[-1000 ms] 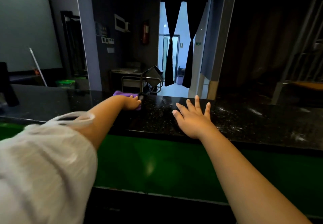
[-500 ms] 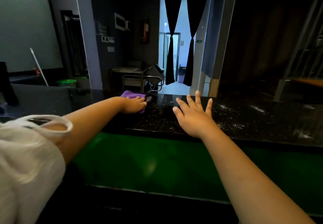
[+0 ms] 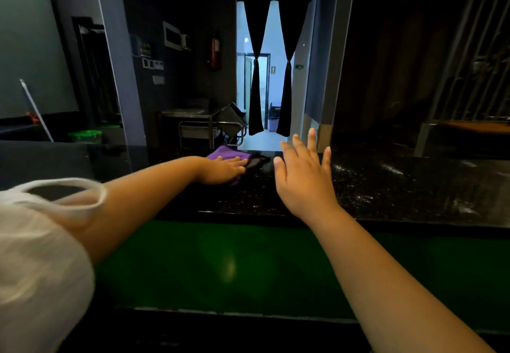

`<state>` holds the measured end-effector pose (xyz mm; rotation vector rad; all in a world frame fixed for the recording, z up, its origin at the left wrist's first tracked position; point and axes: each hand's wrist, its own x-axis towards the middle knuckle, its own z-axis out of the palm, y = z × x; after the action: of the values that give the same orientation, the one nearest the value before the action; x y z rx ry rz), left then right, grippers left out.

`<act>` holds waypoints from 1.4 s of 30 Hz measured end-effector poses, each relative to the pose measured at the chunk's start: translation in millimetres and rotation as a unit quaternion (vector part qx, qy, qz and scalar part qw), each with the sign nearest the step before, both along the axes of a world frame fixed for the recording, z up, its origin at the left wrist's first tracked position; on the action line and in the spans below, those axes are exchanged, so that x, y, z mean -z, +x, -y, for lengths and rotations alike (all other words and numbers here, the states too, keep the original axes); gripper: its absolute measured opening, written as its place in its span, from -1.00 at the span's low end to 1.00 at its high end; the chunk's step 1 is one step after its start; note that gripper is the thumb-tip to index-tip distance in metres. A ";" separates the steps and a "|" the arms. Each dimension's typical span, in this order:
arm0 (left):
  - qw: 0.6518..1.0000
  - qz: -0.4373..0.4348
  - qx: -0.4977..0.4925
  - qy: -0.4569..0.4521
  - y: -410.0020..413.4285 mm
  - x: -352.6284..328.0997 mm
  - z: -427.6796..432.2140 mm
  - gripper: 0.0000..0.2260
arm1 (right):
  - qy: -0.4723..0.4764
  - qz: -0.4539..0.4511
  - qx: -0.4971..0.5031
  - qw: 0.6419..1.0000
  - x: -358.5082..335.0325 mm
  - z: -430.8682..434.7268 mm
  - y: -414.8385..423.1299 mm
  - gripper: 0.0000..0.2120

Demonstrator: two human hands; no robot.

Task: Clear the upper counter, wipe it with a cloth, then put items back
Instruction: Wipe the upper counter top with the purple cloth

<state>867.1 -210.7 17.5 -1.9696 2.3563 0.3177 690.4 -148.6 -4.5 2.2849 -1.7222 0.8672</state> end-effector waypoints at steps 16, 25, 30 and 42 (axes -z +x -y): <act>0.998 -0.047 -0.002 0.032 -19.3 -9.0 4.2 -0.59 | 0.093 -0.036 0.025 0.995 4.1 3.5 -31.9 -0.46; 0.981 -0.156 -0.109 -0.028 34.4 -1.4 10.9 -0.60 | 0.083 -0.044 0.013 0.996 6.4 3.0 -31.2 -0.44; 0.987 -0.102 -0.126 0.021 -3.9 -11.3 45.7 -0.59 | 0.067 -0.025 0.003 0.997 8.1 3.5 -30.5 -0.45; 0.995 -0.093 0.000 0.030 -17.7 0.9 -22.9 -0.59 | 0.045 0.037 0.012 0.998 5.2 -7.0 -30.2 -0.49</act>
<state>849.4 -187.8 16.6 -1.9924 2.4226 0.5895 660.2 -141.6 -9.7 2.3092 -1.8517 0.8981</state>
